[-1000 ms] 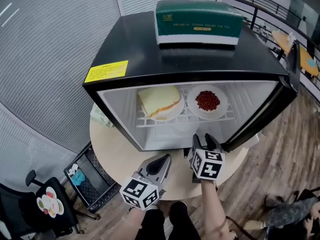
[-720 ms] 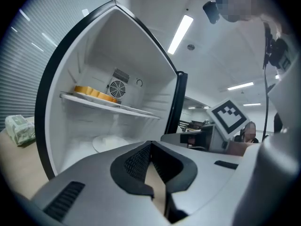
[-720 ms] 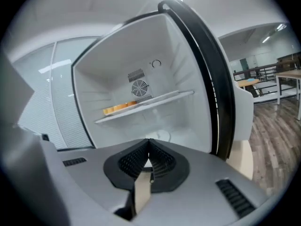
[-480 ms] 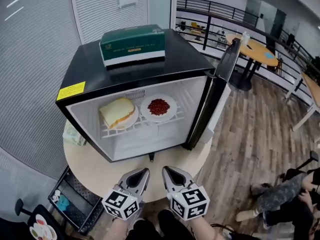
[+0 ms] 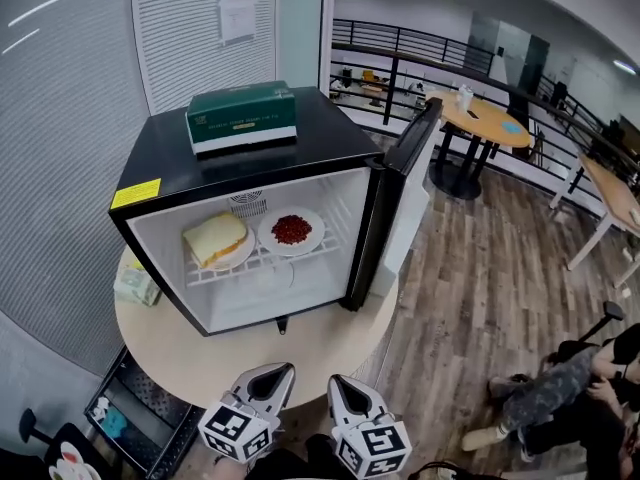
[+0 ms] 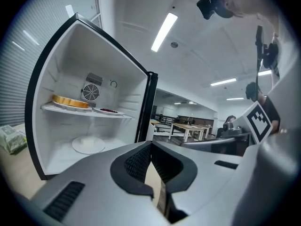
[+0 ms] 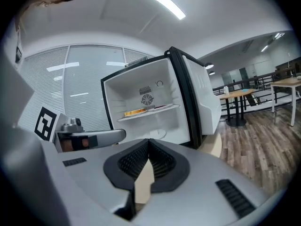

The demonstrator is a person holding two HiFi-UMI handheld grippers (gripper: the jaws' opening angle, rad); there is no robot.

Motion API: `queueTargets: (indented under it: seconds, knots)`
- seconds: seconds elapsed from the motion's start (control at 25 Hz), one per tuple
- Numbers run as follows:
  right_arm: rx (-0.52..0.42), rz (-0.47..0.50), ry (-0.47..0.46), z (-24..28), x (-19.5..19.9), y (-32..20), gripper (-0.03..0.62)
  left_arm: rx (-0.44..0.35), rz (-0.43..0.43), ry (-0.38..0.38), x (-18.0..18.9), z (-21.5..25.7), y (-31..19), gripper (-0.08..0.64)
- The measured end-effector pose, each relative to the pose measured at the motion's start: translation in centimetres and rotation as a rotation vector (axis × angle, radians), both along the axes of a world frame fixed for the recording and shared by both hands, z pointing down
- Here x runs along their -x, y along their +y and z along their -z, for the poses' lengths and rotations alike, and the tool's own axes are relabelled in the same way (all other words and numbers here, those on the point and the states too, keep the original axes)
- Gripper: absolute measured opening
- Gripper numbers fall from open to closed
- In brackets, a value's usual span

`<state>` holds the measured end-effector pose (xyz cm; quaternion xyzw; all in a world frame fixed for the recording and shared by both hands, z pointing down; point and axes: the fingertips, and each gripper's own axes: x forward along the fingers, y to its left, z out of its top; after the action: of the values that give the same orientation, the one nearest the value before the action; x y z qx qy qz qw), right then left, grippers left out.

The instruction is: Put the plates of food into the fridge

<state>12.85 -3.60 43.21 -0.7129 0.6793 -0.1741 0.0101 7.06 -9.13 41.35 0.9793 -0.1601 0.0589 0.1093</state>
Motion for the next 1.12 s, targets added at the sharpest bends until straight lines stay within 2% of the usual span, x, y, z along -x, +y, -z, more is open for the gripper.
queueTargets:
  seconds: [0.2,0.36,0.88,0.96,1.12]
  knots:
    - [-0.028,-0.009,0.021,0.5,0.0,0.6,0.008,0.022,-0.028,0.011,-1.1,-0.6,1.5,0.005]
    - [-0.036,-0.015,0.041,0.2,-0.4,1.2,0.008,0.002,-0.034,-0.005,-1.4,-1.0,1.9,0.005]
    - [-0.025,-0.036,0.043,-0.3,-1.0,1.3,0.008,0.001,-0.048,-0.006,-1.8,-1.1,2.4,0.005]
    - [-0.017,-0.014,0.038,-0.9,-0.3,1.1,0.008,0.013,-0.025,-0.013,-1.2,-1.3,2.3,0.005]
    - [0.012,0.089,0.024,-1.2,1.6,0.3,0.008,0.007,0.071,0.004,0.7,-1.2,2.1,0.005]
